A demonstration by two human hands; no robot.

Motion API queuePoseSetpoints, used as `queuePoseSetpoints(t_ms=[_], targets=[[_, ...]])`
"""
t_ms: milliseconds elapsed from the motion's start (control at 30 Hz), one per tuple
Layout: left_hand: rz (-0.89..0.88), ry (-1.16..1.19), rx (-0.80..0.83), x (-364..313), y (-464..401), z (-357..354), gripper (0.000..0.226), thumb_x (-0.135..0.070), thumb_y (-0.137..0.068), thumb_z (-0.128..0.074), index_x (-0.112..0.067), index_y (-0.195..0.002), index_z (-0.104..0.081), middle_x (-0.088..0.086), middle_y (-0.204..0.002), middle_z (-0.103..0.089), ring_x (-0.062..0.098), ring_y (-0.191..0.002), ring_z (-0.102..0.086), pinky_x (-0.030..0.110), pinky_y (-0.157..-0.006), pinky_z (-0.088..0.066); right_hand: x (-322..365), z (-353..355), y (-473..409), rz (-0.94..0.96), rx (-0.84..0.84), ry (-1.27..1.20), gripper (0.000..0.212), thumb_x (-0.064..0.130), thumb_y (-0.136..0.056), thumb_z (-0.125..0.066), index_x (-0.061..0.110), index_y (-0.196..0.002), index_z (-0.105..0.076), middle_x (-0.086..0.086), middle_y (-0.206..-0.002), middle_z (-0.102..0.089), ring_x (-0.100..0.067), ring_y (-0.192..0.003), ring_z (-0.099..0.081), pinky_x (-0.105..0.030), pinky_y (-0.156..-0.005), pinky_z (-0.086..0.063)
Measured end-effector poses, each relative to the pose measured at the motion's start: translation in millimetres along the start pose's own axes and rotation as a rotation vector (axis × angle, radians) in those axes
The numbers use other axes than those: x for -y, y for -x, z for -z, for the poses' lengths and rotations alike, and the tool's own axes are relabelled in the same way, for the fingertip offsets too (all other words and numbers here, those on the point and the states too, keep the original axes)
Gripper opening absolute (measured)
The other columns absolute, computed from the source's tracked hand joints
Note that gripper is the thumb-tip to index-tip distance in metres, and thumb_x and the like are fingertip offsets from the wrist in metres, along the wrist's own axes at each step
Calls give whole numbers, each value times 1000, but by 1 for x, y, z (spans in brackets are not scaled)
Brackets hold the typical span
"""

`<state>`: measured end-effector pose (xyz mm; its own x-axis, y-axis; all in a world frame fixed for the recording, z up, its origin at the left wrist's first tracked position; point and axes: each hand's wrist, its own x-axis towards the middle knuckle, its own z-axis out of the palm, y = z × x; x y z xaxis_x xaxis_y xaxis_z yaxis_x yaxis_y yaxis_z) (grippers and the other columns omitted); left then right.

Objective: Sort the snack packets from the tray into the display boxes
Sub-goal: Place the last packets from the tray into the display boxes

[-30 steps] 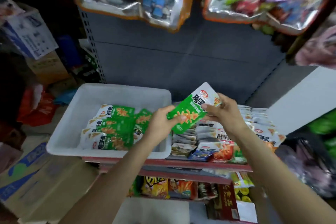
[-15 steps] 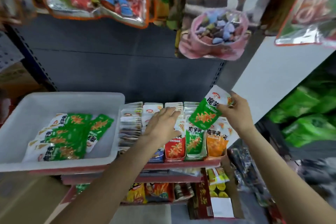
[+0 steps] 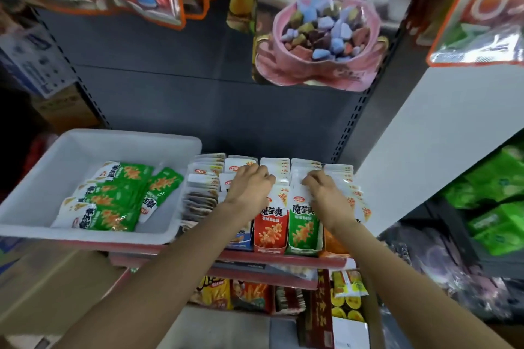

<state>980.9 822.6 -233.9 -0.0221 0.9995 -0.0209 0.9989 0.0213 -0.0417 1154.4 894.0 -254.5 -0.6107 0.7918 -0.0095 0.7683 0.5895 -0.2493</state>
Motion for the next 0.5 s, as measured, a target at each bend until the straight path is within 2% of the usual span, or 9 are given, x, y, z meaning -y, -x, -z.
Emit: queuePoseSetpoints(t_ms=[100,233,333,500], targets=[[-19,76,-35,3,3,-1,43,-22,-89,-57,-18,-131,-49,0,-130,-47,19,-123,-37,33,-109,-22,3,-5,-1,-9,3,12,52,-1,-84,-57,14,-131,-43,-4,-143,-32,-24,-124,-43,-30,-93,-46],[-8,332,-164,9,11,6,40,-25,-93,-50,-19,-132,-48,-3,-135,-45,15,-128,-34,29,-109,-19,17,0,-6,-53,-68,-122,42,3,-85,-61,13,-125,-52,-5,-140,-36,-23,-123,-44,-27,-99,-40],[85,471,-326,30,24,15,34,-21,-92,-51,-17,-125,-55,-2,-128,-53,16,-121,-43,31,-104,-29,47,13,-14,-12,-171,-251,34,3,-86,-58,8,-120,-57,-7,-132,-46,-23,-120,-45,-23,-98,-35],[315,545,-442,99,57,13,24,-10,-87,-56,-9,-110,-63,7,-110,-61,24,-105,-52,35,-89,-41,129,21,-36,137,-121,-338,38,1,-86,-55,10,-123,-57,-6,-133,-50,-22,-123,-44,-19,-102,-28]])
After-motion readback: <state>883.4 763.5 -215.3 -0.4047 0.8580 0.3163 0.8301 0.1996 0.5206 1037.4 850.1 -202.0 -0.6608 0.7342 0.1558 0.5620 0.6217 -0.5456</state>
